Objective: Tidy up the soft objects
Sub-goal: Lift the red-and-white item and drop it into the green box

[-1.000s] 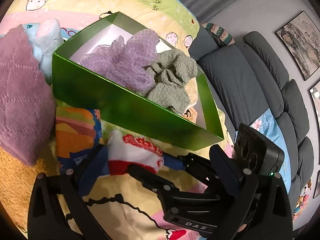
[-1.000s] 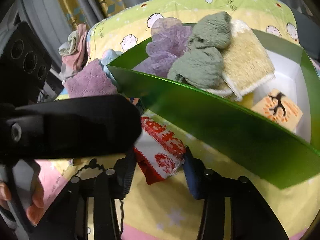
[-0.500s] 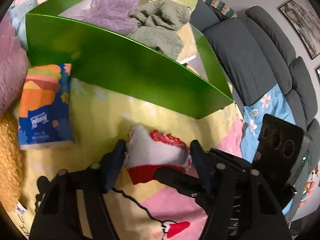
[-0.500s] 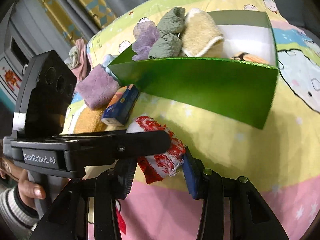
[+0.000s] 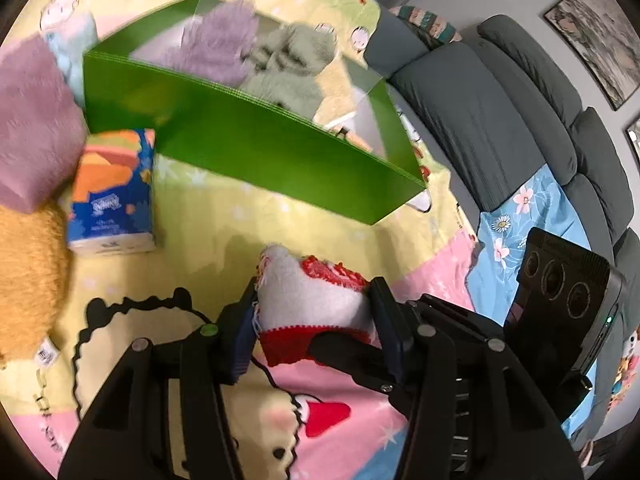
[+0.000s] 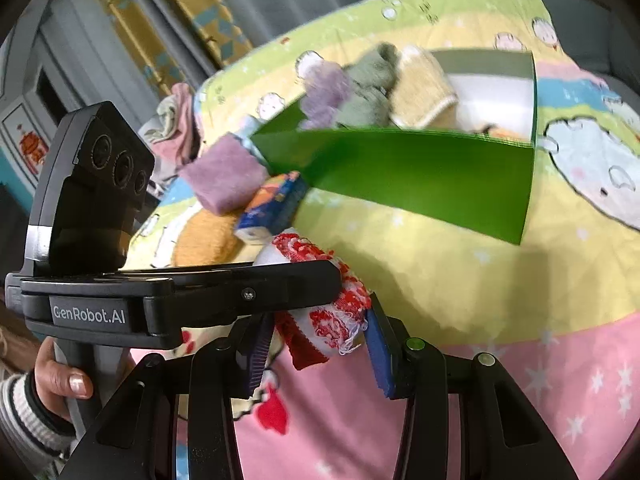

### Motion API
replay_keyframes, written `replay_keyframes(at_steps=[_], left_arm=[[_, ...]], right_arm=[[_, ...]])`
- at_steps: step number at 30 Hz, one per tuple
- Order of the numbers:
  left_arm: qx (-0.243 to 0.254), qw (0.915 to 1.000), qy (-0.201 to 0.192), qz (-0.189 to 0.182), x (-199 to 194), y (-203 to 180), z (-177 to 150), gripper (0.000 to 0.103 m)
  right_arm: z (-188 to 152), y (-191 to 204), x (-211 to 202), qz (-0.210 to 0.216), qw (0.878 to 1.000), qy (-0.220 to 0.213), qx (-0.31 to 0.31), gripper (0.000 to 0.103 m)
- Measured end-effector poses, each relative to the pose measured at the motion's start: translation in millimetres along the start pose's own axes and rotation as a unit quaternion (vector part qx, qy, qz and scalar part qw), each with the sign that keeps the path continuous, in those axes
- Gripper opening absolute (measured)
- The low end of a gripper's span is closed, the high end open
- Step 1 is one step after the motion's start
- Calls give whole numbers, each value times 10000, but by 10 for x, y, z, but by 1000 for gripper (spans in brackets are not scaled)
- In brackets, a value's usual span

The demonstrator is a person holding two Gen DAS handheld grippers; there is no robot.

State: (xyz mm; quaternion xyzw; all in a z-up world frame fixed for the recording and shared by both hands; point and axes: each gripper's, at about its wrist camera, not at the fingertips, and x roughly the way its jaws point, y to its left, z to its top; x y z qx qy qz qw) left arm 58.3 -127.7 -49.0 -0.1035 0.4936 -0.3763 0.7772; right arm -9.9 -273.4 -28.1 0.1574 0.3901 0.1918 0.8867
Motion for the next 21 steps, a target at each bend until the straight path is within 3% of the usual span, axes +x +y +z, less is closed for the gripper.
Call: replay_keyframes(at_steps=[9, 21], left_arm=[[308, 9979, -569, 26, -416, -195, 199, 52], [787, 9922, -968, 82, -660, -480, 1058, 53]], right_arm=[[325, 317, -300, -93, 9976, -450, -517, 45], [1128, 279, -490, -133, 9919, -1101, -618, 45]])
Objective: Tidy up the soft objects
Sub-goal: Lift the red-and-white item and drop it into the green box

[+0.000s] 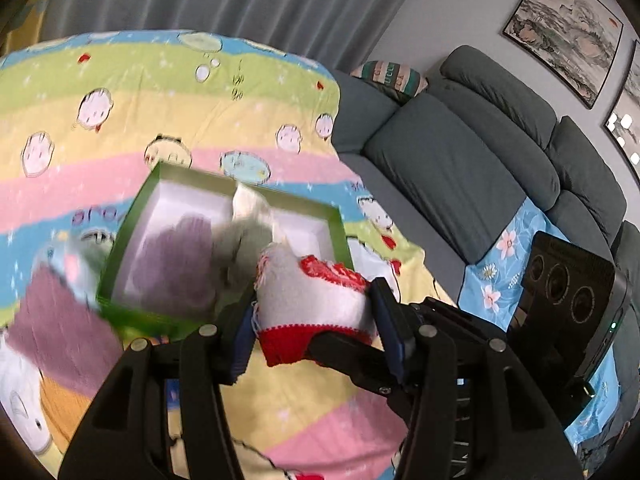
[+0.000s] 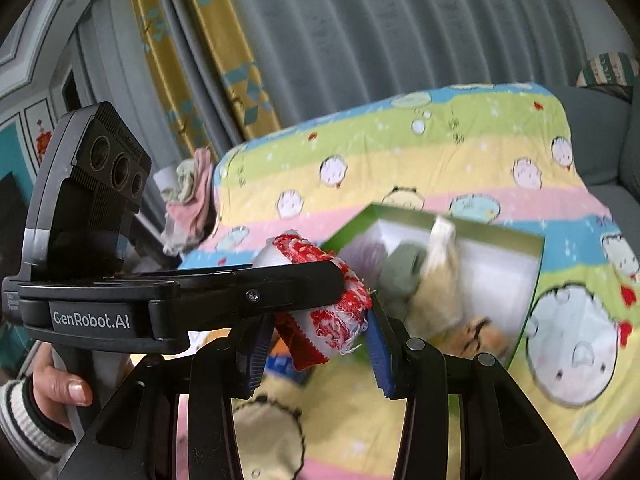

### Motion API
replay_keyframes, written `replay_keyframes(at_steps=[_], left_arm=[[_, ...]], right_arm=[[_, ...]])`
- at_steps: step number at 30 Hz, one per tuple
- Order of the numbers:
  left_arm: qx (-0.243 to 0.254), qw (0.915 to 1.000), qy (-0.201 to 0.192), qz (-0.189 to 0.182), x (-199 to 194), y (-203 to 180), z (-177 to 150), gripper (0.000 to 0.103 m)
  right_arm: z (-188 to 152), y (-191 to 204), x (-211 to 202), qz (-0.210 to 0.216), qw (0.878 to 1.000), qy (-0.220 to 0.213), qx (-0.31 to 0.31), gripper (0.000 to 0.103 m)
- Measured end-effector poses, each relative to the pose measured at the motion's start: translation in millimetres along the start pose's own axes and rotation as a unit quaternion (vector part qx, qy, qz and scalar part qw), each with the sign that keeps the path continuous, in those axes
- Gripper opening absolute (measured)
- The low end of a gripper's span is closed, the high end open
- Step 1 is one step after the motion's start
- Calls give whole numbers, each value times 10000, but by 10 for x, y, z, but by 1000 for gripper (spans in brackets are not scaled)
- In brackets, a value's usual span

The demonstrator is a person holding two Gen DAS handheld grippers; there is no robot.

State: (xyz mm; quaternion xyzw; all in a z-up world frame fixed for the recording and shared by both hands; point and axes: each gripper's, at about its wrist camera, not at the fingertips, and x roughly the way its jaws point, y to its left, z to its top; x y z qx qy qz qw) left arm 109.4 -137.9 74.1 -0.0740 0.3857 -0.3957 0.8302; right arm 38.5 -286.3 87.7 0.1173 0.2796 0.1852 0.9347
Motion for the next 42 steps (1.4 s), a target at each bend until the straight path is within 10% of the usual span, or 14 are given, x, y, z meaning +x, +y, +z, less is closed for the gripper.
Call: replay_keyframes(at_steps=[10, 25, 30, 42], left_arm=[[-62, 9998, 162, -42, 505, 87, 410, 54], [-318, 9963, 767, 224, 1304, 322, 184, 56], [-209, 9959, 789, 378, 1323, 279, 157, 89], [-22, 9917, 665, 1102, 973, 153, -88, 102]], right_arm=[[322, -445, 276, -250, 9993, 68, 266, 45], [5, -1031, 798, -612, 9905, 891, 846, 47], [-29, -981, 755, -904, 9880, 1017, 738, 56], [-209, -696, 212, -1769, 9804, 858, 88, 69]])
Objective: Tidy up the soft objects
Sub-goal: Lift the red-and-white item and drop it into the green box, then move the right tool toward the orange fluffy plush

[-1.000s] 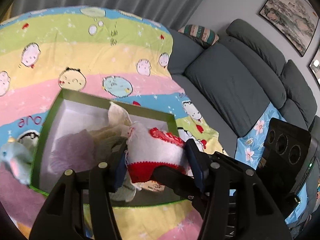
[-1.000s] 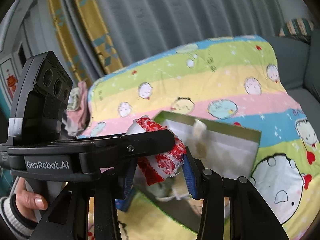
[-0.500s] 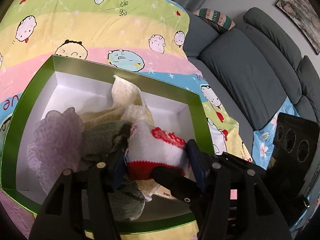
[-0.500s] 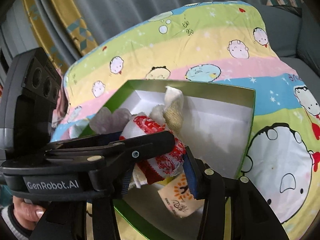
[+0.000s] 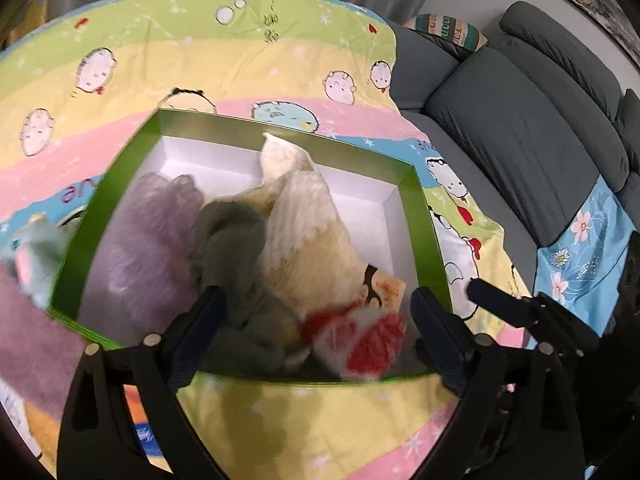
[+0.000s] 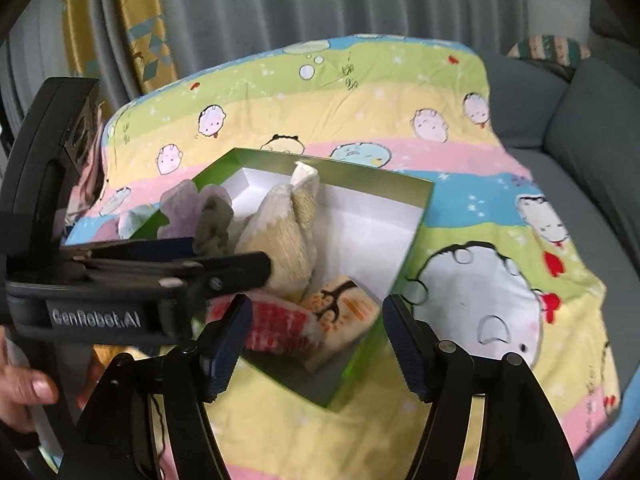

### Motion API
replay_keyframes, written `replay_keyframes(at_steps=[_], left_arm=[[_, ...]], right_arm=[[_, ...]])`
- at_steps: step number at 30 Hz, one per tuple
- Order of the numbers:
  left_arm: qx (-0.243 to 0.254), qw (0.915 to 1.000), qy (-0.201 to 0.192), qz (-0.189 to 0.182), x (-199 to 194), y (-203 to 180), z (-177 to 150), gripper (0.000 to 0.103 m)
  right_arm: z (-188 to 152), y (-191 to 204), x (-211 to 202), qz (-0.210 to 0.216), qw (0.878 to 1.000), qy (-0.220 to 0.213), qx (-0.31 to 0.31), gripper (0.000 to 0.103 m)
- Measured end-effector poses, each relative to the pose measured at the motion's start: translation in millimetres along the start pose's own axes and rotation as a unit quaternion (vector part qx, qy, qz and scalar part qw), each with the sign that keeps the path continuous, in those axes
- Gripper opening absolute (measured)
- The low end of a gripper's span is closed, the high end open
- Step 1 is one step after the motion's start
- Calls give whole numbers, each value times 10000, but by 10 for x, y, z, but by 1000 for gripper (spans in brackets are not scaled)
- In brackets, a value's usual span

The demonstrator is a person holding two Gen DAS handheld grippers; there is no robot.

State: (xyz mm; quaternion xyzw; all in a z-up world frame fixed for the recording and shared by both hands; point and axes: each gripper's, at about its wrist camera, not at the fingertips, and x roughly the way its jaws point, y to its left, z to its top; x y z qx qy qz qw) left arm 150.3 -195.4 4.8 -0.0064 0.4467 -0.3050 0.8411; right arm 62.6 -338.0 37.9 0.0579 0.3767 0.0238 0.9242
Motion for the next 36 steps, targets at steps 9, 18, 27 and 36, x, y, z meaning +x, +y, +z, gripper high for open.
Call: replay_keyframes(at_steps=[9, 18, 27, 36], left_arm=[[321, 9966, -555, 516, -516, -68, -284, 102], [392, 9925, -938, 681, -916, -58, -575, 102], [417, 9905, -1015, 824, -1068, 54, -819, 102], [258, 9914, -984, 822, -1136, 221, -1008, 102]], right_arm=[[-259, 162, -447, 49, 9994, -341, 16, 75], [-445, 379, -756, 160, 9984, -532, -77, 82], [-558, 499, -799, 409, 9981, -460, -101, 83], [-631, 600, -704, 499, 9982, -311, -64, 83]])
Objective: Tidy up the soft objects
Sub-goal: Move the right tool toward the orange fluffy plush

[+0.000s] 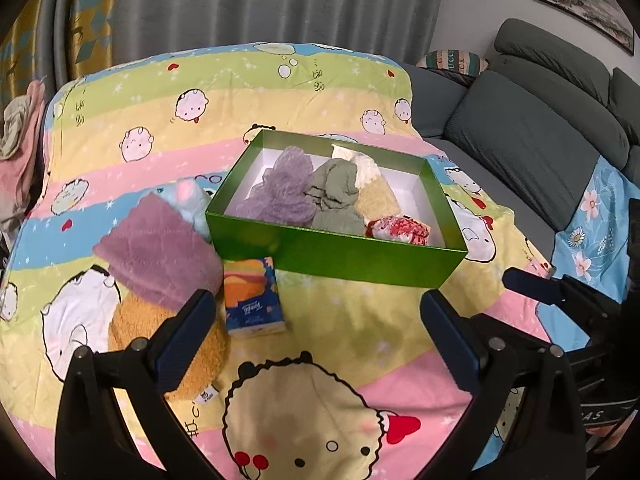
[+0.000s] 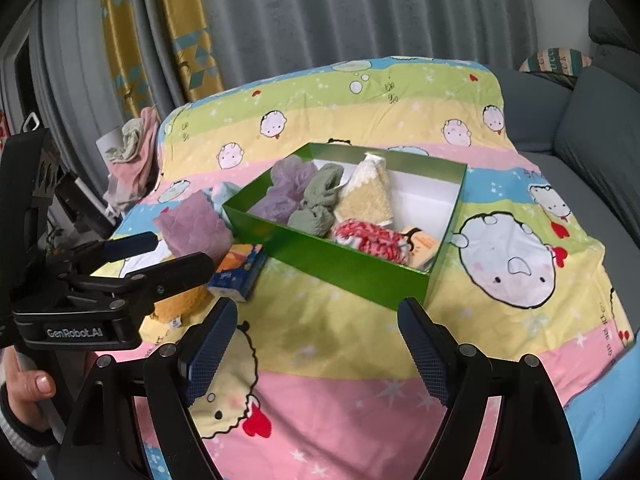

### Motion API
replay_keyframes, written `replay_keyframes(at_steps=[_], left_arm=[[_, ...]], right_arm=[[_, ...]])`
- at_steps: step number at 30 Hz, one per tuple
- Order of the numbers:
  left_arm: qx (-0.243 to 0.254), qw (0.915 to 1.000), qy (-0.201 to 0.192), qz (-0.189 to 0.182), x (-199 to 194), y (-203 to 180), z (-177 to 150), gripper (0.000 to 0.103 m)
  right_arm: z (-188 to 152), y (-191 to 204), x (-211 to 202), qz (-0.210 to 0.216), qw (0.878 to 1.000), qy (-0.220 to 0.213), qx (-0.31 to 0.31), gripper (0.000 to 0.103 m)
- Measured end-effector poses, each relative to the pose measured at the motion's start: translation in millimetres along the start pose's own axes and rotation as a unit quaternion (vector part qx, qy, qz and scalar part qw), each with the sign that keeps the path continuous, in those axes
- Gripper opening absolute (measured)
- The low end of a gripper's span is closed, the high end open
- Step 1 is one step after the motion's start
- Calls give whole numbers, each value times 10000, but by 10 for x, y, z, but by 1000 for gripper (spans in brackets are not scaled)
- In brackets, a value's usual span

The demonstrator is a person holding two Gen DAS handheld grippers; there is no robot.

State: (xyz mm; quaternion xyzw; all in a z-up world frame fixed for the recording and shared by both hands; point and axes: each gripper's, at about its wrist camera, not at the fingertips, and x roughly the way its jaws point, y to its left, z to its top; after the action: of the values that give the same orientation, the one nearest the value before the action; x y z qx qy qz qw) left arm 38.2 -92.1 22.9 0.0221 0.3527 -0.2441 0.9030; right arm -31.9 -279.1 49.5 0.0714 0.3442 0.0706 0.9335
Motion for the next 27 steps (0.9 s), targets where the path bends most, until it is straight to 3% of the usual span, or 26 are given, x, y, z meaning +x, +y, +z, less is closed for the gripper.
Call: replay_keyframes(at_steps=[7, 16, 21, 27], left_arm=[[-252, 9996, -68, -104, -106, 241, -198, 102], [-1193, 9926, 149, 163, -228, 1050, -687, 102], [-1802, 9833, 196, 155, -245, 1478, -802, 102], [-1935, 9809, 185, -59, -160, 1584, -746, 102]], right_arm=[[-91, 133, 79, 192, 9998, 14, -39, 83], [-335, 414, 451, 573, 9972, 431, -211, 83], [-373, 645, 683, 810, 9941, 624, -349, 83], [-282, 851, 868, 952, 9913, 712, -562, 83]])
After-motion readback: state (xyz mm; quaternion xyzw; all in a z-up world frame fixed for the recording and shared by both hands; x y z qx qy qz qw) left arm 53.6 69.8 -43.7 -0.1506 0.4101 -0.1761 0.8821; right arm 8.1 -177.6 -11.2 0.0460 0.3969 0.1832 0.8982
